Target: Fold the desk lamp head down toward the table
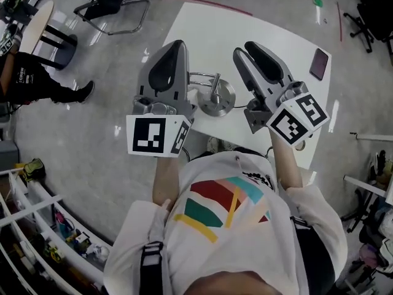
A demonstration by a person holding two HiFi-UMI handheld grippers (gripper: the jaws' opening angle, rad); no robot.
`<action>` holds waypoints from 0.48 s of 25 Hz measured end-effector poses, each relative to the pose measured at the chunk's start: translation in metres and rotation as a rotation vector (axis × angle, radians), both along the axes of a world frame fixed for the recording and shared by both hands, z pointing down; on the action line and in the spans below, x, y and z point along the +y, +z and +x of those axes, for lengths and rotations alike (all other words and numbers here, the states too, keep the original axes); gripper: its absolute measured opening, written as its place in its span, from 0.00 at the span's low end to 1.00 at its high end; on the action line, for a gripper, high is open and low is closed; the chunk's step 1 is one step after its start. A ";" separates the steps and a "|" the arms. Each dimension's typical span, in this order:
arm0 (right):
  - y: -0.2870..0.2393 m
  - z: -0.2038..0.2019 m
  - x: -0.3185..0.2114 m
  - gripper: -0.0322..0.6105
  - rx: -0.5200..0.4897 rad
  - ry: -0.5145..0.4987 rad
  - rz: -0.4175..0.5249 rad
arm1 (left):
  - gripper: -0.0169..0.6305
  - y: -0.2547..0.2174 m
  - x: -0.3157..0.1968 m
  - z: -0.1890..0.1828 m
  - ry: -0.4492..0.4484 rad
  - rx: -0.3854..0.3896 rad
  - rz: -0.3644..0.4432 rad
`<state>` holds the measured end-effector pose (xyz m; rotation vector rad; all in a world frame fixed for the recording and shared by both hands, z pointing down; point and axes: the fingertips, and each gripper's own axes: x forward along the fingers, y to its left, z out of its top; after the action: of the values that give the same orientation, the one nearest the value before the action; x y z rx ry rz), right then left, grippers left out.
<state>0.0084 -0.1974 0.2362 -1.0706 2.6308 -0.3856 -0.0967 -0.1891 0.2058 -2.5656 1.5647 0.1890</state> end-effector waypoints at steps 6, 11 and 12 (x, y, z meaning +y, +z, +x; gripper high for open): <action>0.014 0.010 0.004 0.26 0.097 0.045 -0.015 | 0.09 0.014 0.005 0.017 0.016 0.003 -0.038; 0.009 0.005 0.006 0.26 0.130 0.033 0.009 | 0.09 0.008 0.006 0.019 0.015 0.004 -0.028; 0.007 0.003 0.007 0.26 0.133 0.024 0.015 | 0.09 0.008 0.006 0.019 0.013 0.005 -0.029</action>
<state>0.0117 -0.1906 0.2434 -1.1596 2.7285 -0.2987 -0.0774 -0.1832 0.2134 -2.6004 1.5639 0.1755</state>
